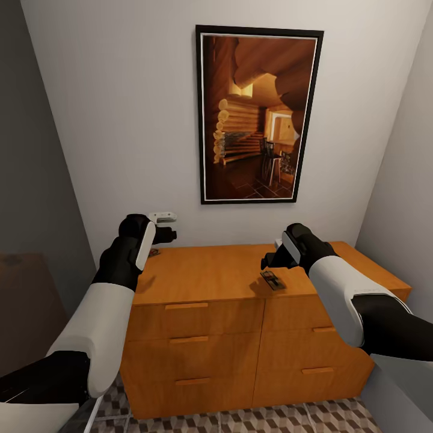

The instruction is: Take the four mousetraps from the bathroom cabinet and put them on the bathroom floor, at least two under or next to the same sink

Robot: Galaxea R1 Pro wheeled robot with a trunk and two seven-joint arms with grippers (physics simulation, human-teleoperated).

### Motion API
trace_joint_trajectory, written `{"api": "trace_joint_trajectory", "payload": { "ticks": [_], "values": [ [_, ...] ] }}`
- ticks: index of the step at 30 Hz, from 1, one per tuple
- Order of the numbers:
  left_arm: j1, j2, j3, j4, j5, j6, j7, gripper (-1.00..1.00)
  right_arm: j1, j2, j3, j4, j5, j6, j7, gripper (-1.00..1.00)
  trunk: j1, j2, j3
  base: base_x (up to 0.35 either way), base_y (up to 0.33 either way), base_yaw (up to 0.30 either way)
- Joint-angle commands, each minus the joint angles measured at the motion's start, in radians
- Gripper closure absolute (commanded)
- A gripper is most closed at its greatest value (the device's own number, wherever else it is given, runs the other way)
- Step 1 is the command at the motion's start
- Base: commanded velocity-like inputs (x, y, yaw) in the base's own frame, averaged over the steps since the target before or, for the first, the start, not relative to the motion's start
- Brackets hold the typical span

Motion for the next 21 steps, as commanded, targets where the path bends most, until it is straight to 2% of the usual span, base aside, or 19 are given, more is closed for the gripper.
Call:
{"api": "trace_joint_trajectory", "payload": {
  "ticks": [1, 15, 21],
  "values": [
    [-0.001, -0.001, 0.002, -0.001, 0.004, 0.004, 0.004, -1.0, -0.001, 0.0, 0.004, -0.001, 0.002, 0.004, 0.005, -1.0, 0.0, -0.001, -0.001, 0.006, 0.0, 0.0],
    [-0.001, -0.001, 0.002, 0.0, 0.003, 0.004, 0.004, -1.0, -0.001, 0.0, 0.004, 0.001, 0.002, 0.004, 0.005, -1.0, 0.0, -0.001, -0.001, 0.002, 0.0, 0.0],
    [-0.001, 0.0, 0.002, 0.001, 0.004, 0.002, 0.007, -1.0, -0.001, 0.001, 0.004, 0.001, 0.003, 0.004, 0.005, -1.0, 0.0, -0.001, -0.001, 0.107, 0.0, 0.0]
  ]
}}
